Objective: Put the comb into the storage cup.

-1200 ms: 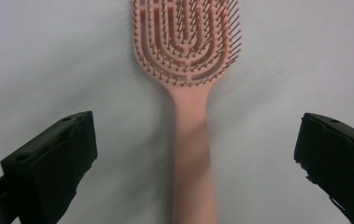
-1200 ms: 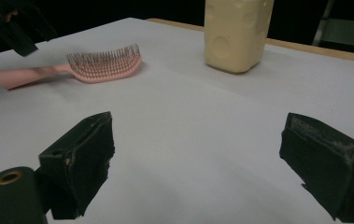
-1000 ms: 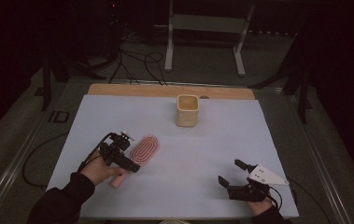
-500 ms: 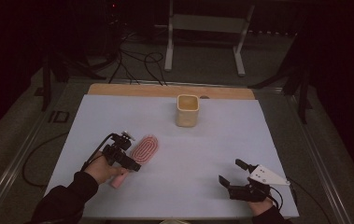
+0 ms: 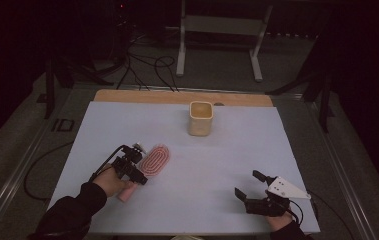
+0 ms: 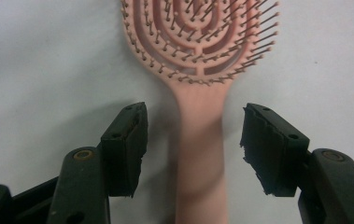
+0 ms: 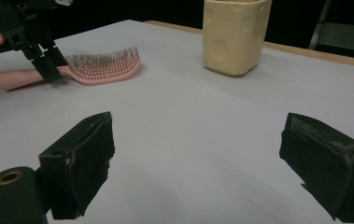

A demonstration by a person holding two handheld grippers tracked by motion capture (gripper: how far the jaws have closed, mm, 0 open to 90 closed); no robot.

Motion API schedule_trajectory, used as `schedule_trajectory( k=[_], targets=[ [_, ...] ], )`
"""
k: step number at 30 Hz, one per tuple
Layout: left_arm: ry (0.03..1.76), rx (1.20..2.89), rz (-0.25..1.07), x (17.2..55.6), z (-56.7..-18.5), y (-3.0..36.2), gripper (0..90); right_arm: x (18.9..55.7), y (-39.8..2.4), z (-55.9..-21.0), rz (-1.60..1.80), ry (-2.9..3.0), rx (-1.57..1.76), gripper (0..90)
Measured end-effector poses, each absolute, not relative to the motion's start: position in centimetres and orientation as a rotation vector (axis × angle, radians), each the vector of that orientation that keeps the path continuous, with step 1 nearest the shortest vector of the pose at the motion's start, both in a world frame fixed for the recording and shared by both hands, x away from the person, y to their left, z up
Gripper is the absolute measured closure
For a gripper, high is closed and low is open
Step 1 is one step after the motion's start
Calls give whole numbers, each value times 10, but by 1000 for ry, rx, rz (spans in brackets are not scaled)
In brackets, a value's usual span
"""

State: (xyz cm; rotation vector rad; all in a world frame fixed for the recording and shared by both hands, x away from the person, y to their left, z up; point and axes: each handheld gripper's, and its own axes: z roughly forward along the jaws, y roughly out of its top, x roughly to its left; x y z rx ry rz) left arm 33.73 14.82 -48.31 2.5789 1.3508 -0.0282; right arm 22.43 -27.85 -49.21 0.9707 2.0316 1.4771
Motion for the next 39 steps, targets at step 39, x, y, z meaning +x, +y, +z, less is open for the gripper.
schedule_trajectory(
  k=[39],
  targets=[
    [1282,2596,-72,345,-487,150,710,223,-281,-491,1474,2021,976,97]
  ],
)
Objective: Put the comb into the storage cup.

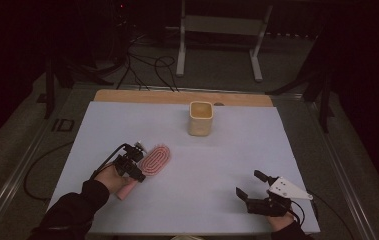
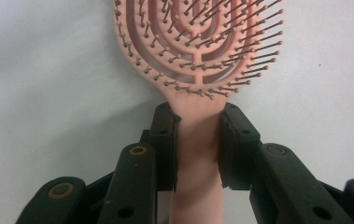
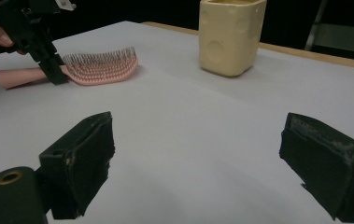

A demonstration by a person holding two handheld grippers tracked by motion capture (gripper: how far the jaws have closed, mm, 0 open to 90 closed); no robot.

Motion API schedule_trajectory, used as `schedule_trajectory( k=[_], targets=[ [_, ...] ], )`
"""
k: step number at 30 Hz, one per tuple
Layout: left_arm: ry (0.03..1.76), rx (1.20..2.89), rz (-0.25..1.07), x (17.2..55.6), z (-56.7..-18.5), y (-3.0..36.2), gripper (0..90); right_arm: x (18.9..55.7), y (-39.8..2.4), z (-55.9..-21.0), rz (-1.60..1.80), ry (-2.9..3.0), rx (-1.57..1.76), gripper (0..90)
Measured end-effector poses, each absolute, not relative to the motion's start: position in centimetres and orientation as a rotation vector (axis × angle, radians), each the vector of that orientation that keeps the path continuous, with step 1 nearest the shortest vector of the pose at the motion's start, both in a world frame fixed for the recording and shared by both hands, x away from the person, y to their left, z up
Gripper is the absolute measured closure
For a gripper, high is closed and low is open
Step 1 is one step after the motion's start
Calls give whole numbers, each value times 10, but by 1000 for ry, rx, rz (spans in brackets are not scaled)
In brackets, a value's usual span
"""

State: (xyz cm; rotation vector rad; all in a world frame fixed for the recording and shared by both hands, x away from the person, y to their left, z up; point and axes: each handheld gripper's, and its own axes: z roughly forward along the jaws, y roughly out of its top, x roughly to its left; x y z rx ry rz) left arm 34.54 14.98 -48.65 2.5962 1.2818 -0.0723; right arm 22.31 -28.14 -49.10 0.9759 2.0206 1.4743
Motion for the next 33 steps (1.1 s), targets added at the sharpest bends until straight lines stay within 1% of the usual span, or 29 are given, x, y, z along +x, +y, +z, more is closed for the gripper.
schedule_trajectory(
  k=[6,7,12,17,25,33],
  targets=[
    [1262,2562,-60,344,-482,154,711,224,-282,-491,1479,2019,980,97],
    [1249,2553,-34,343,-479,154,712,224,-282,-491,1483,2019,982,97],
    [1224,2525,-10,341,-470,154,711,223,-282,-491,1479,2018,978,97],
    [1164,2502,36,337,-460,149,712,224,-282,-491,1481,2017,978,97],
    [1114,2473,53,332,-454,144,712,224,-282,-492,1484,2018,987,97],
    [1051,2436,97,326,-446,138,712,224,-283,-492,1487,2016,985,97]
  ],
)
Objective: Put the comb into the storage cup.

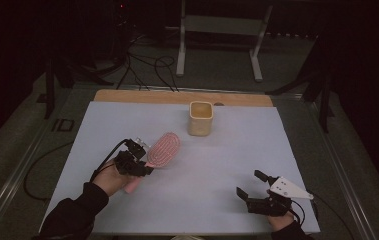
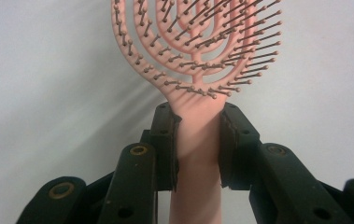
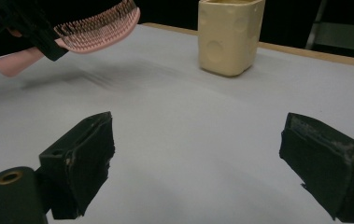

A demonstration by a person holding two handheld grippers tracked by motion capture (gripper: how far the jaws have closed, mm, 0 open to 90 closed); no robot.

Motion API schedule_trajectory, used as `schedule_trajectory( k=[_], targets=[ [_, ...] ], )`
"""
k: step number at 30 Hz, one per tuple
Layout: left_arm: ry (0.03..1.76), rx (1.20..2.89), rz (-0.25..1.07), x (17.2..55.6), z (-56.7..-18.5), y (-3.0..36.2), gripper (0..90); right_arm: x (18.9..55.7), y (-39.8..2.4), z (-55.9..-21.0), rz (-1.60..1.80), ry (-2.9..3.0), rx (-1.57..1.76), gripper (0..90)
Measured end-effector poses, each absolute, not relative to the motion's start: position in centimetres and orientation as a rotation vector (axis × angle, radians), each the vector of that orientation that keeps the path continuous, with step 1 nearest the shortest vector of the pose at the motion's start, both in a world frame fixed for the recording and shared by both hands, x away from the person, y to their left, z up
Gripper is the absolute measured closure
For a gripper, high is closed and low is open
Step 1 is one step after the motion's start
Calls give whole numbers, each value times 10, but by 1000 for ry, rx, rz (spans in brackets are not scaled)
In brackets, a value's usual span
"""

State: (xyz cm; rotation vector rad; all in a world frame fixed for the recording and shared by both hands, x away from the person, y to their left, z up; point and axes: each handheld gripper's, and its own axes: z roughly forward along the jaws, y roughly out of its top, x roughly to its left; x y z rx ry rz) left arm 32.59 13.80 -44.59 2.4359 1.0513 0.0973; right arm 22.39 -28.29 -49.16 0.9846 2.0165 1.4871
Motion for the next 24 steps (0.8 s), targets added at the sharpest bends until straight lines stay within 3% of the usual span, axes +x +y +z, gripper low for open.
schedule_trajectory(
  k=[24],
  targets=[
    [940,2290,170,314,-438,130,712,224,-282,-491,1486,2019,993,97]
  ],
)
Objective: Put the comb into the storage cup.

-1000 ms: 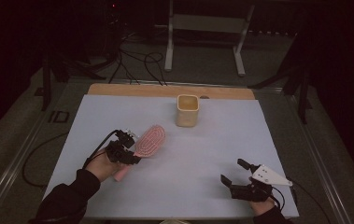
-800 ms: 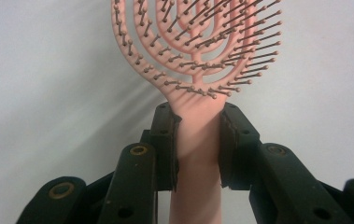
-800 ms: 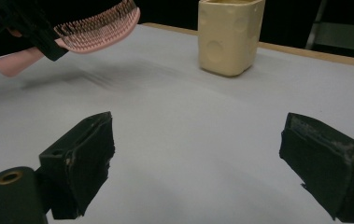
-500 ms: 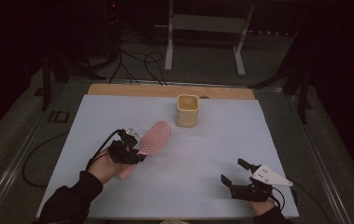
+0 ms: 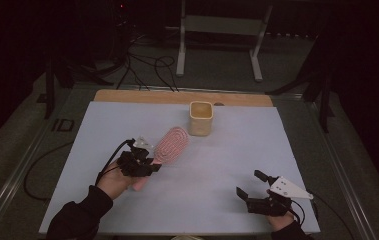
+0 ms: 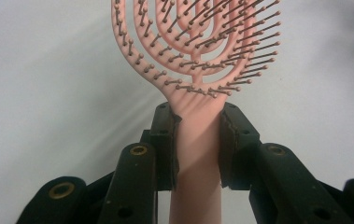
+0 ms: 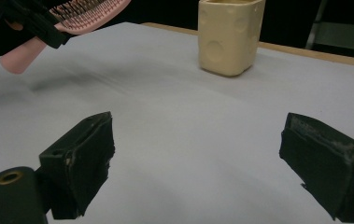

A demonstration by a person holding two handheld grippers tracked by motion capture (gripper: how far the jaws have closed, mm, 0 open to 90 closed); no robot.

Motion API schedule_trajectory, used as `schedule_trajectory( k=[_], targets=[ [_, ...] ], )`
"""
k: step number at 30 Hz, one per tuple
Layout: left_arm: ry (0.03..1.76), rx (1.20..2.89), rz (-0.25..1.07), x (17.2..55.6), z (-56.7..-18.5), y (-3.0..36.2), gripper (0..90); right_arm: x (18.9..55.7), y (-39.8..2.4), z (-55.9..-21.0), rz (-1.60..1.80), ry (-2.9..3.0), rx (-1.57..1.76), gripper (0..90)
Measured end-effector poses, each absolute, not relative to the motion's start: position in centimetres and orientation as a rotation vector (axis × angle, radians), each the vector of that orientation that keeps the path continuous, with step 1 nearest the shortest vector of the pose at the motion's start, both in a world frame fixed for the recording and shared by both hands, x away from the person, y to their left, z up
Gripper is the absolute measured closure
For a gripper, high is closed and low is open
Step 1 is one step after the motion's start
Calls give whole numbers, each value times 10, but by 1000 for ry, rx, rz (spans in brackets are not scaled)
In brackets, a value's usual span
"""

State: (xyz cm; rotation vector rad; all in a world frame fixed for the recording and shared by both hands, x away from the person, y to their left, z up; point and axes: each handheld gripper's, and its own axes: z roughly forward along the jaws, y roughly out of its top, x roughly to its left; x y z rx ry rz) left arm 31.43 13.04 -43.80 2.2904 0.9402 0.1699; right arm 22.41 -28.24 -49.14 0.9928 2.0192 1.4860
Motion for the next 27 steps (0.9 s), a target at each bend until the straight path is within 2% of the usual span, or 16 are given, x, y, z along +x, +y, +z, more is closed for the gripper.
schedule_trajectory(
  k=[27],
  targets=[
    [916,2123,280,293,-451,130,712,225,-281,-491,1481,2029,983,97]
  ],
)
